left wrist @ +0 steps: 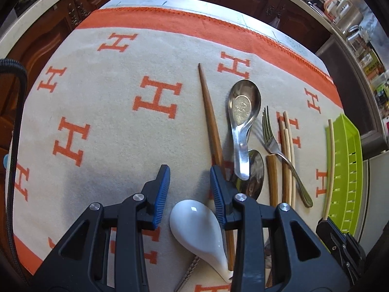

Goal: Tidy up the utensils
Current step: 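Grasp a brown wooden chopstick with the left tool while the right tool holds its chopstick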

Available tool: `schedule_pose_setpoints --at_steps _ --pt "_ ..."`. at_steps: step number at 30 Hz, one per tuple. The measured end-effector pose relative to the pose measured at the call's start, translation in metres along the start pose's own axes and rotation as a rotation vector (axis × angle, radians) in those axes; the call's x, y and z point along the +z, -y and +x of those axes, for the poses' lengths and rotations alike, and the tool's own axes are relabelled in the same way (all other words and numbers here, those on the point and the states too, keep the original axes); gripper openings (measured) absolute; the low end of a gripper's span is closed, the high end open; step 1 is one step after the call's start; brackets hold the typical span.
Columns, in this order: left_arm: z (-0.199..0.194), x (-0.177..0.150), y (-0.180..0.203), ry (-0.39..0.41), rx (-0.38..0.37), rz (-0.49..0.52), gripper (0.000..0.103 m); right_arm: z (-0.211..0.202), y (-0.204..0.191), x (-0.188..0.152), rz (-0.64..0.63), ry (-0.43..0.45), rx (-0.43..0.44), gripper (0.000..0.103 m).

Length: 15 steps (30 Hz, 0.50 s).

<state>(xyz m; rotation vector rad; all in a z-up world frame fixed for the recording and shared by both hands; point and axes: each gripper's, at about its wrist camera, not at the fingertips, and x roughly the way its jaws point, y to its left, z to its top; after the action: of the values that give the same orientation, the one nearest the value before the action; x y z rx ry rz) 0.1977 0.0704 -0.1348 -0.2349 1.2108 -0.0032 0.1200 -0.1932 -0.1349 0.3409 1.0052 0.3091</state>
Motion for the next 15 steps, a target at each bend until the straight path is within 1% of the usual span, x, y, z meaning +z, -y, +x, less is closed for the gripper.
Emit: schedule_pose_setpoints --at_steps 5,15 --pt "-0.001 -0.002 0.001 -0.02 -0.032 -0.007 0.031 0.0 0.003 -0.001 0.01 -0.001 0.016 0.005" --pt "0.001 0.002 0.01 -0.014 -0.019 -0.015 0.032 -0.003 0.005 -0.005 0.02 0.009 0.016 0.005"
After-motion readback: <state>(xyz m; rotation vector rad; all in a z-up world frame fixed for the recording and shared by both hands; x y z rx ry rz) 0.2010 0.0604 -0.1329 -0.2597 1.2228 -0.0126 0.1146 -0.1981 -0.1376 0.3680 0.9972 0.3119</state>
